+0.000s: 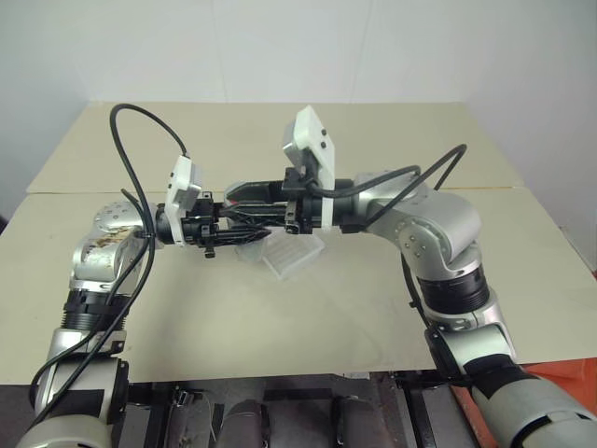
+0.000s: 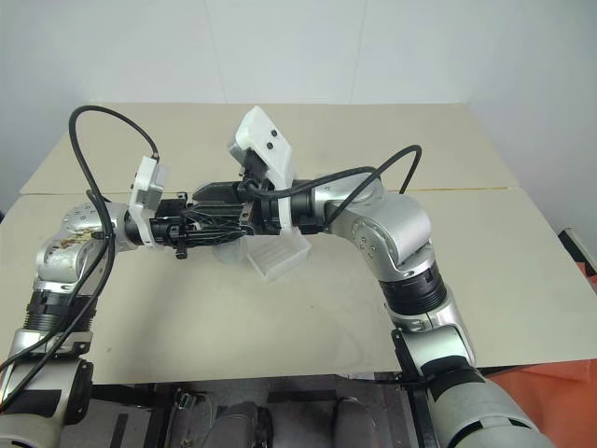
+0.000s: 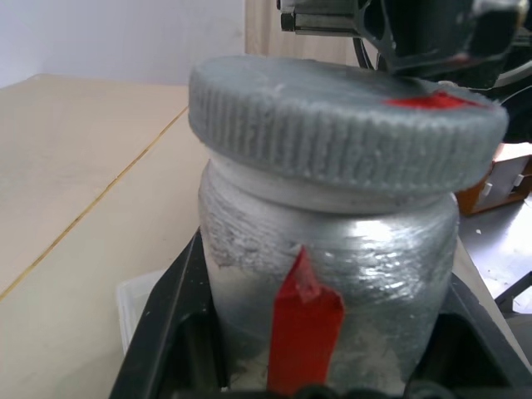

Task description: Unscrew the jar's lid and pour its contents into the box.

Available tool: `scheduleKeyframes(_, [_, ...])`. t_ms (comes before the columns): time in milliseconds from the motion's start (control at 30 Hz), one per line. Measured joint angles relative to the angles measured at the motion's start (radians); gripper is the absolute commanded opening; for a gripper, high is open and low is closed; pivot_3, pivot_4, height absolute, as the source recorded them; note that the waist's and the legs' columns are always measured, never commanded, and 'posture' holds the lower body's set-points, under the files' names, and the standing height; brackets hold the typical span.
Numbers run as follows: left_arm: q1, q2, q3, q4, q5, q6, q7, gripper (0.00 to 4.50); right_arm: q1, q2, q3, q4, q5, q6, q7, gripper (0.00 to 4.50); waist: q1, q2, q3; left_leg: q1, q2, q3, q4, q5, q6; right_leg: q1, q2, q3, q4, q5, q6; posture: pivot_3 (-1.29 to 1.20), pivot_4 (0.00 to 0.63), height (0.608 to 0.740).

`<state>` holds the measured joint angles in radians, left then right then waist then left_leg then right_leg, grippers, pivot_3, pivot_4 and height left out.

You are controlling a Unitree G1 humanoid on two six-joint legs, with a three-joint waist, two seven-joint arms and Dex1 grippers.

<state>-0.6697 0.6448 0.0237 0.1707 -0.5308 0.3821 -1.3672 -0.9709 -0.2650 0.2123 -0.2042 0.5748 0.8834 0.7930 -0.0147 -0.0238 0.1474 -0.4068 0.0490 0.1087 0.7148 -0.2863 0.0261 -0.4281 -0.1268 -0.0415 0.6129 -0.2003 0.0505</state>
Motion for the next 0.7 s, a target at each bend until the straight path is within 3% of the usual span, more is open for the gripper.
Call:
scheduleKeyframes(467, [0.0,-0.011,0.0,0.0,-0.001,-0.011,-0.019,1.94,-0.03,-0.025,-0.029,-0.001,0.029,0.011,-0.008,1.57,0.0,0.0,0.0,0.0,0.0,0.0,0.0,0.0,0.0,0.0,0.0,0.0,0.0,0.0,0.0,0.0,0.15,0.74])
scheduleKeyframes(567, [-0.002,-0.012,0.0,0.005,-0.001,-0.014,-0.021,1.94,-0.03,-0.049,-0.036,-0.013,0.03,0.01,-0.005,2.18,0.001,0.0,0.0,0.0,0.0,0.0,0.0,0.0,0.0,0.0,0.0,0.0,0.0,0.0,0.0,0.0,0.15,0.74])
scheduleKeyframes(700, [-0.007,-0.011,0.001,0.029,-0.001,-0.022,-0.027,1.94,-0.024,-0.084,-0.037,-0.039,0.024,-0.003,0.007,3.5,0.001,0.0,0.0,0.0,0.0,0.0,0.0,0.0,0.0,0.0,0.0,0.0,0.0,0.0,0.0,0.0,0.15,0.74])
